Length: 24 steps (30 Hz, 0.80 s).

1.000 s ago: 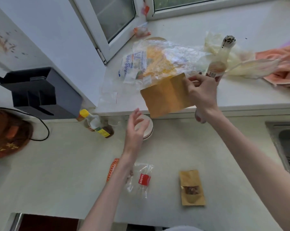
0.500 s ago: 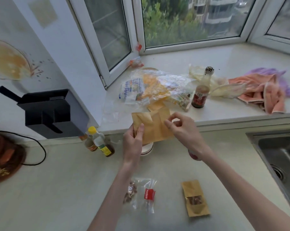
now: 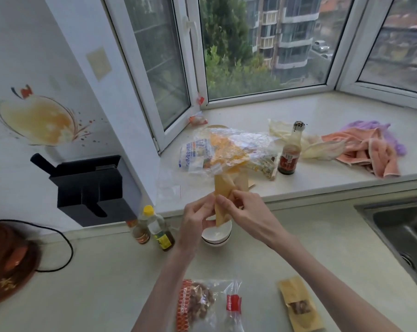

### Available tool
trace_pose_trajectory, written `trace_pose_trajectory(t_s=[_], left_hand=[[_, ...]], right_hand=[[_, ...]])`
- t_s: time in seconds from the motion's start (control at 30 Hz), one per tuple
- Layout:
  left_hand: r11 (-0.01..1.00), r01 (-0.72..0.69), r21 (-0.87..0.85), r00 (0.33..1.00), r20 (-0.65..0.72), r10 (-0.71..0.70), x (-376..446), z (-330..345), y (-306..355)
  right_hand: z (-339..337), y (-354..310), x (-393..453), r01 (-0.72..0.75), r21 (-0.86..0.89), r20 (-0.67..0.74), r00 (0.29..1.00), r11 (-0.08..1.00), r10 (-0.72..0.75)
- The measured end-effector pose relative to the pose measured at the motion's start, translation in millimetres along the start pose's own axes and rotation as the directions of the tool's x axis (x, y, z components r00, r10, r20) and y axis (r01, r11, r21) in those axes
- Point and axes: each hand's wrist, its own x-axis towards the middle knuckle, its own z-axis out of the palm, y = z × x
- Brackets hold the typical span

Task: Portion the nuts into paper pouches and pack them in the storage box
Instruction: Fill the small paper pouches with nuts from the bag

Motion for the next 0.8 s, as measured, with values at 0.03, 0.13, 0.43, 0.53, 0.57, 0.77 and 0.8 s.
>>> trace_pose_trajectory(t_s=[0.03,0.13,0.43,0.53,0.57,0.77,0.8], left_hand=[[0.999,0.016,-0.034,1.0,0.025,-0.016,0,-2,1],[0.997,0.045,-0.065,0.995,0.097,-0.039,-5,-7,7],[0.983,-0.111,0.148,0.978,0.191,0.081,-26,-25,17],[0.967,-0.13,0.22,0.975,0.206,0.084,-31,-28,17],[0.964,-0.132,0.231,0.974,0.209,0.084,-33,-30,16],[0.991,-0.064,0.117,0.982,0.186,0.041,-52,-41,16],[0.993,-0.055,0.103,0.986,0.163,0.038,-53,-44,15]], right_hand=[[1,-2,-1,0.004,-0.001,-0.012,1.0,1.0,-0.004],[4,-8,-5,0.018,-0.022,-0.045,0.999,1.0,-0.019],[15,-28,-19,0.051,-0.136,-0.022,0.998,0.989,-0.055],[25,-31,-25,0.083,-0.15,-0.05,0.995,0.985,-0.091],[28,-30,-28,0.102,-0.168,-0.061,0.992,0.981,-0.113],[41,-38,-41,0.192,-0.249,-0.022,0.979,0.949,-0.204],[44,-41,-42,0.207,-0.263,-0.009,0.976,0.942,-0.217]])
